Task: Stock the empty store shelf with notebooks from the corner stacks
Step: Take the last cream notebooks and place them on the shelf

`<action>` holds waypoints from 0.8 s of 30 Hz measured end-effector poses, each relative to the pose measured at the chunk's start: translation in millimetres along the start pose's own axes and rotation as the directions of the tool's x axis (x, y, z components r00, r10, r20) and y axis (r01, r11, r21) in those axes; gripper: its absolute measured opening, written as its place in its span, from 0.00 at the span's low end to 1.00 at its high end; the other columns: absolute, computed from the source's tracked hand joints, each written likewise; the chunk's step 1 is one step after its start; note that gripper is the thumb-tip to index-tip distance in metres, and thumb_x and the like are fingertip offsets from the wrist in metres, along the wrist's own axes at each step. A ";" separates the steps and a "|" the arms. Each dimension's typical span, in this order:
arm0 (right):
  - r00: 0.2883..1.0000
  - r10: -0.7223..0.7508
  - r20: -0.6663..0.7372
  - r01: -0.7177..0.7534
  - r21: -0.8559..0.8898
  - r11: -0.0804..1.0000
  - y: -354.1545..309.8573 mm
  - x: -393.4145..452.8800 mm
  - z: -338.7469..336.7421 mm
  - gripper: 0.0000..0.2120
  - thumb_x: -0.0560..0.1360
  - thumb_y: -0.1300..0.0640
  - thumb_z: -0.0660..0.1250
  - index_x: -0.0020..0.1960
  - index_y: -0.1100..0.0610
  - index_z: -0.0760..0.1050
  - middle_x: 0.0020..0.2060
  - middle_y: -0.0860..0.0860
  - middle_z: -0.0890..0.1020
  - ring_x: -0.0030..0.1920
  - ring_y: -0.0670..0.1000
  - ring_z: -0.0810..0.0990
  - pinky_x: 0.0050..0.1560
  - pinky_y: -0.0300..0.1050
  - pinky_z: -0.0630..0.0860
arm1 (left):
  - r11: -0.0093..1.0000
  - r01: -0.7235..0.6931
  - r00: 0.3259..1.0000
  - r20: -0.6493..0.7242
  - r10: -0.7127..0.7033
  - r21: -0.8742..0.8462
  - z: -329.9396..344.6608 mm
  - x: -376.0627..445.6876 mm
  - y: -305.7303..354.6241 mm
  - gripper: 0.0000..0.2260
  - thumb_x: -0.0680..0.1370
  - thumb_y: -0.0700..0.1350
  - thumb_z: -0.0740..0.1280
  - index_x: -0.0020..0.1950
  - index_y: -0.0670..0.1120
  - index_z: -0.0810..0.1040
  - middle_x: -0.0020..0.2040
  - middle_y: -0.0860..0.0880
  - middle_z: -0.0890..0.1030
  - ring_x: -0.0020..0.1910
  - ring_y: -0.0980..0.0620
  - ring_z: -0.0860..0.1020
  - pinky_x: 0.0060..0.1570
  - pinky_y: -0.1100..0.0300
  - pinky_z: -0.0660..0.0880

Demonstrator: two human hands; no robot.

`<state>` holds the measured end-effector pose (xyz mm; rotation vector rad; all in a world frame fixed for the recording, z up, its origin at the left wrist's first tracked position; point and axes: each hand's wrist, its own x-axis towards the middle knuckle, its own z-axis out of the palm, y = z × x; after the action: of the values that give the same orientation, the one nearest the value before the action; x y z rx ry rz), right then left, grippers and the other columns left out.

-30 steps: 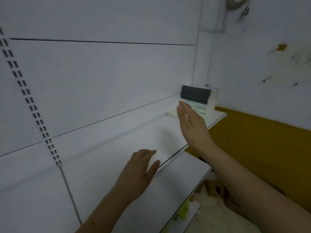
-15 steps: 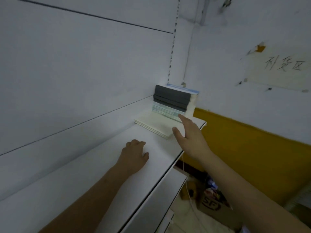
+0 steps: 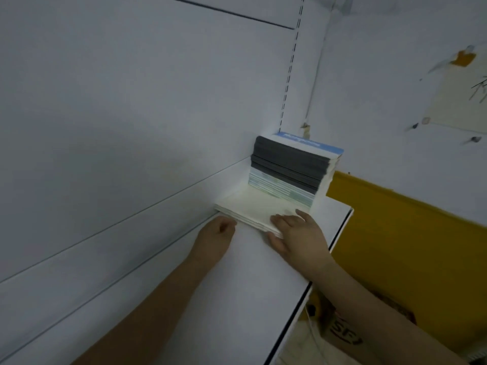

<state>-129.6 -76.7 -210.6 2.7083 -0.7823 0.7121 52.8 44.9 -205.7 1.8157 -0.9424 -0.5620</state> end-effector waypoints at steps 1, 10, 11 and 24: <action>0.997 0.016 -0.077 -0.015 0.012 1.000 -0.6 3.3 -3.0 0.23 0.79 0.41 0.54 0.58 0.55 0.80 0.44 0.52 0.85 0.44 0.51 0.83 0.63 0.48 0.71 | 0.967 0.108 0.994 0.005 -0.110 -0.229 3.5 4.1 6.0 0.07 0.81 0.41 0.62 0.54 0.43 0.79 0.54 0.40 0.81 0.51 0.45 0.80 0.52 0.59 0.76; 0.990 0.049 0.133 -0.095 0.362 0.927 -20.4 2.1 -32.8 0.31 0.71 0.30 0.43 0.57 0.44 0.76 0.45 0.44 0.82 0.46 0.45 0.80 0.45 0.42 0.75 | 0.541 0.372 0.926 0.262 -0.272 -0.754 30.6 14.5 29.6 0.22 0.81 0.57 0.60 0.59 0.39 0.78 0.47 0.41 0.85 0.45 0.43 0.84 0.41 0.51 0.81; 0.987 -0.051 0.152 -0.013 0.392 0.920 -15.4 4.2 -31.0 0.31 0.72 0.30 0.43 0.58 0.44 0.76 0.50 0.43 0.82 0.52 0.45 0.78 0.52 0.41 0.74 | 0.525 0.369 0.926 0.253 -0.280 -0.767 31.4 16.2 27.5 0.23 0.80 0.58 0.60 0.58 0.39 0.78 0.45 0.42 0.85 0.44 0.44 0.84 0.41 0.51 0.81; 0.960 0.003 0.281 -0.193 0.651 0.734 53.6 49.6 19.5 0.28 0.77 0.39 0.56 0.69 0.56 0.68 0.63 0.51 0.74 0.63 0.53 0.71 0.60 0.40 0.65 | 0.731 0.260 0.935 -0.024 -0.354 -0.631 54.1 15.6 54.0 0.12 0.80 0.36 0.63 0.62 0.38 0.77 0.52 0.41 0.85 0.49 0.44 0.84 0.44 0.54 0.82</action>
<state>-115.0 -149.6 -197.2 3.5084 -0.8582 0.7874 3.8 -9.4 -178.6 1.3739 -0.2803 -0.8257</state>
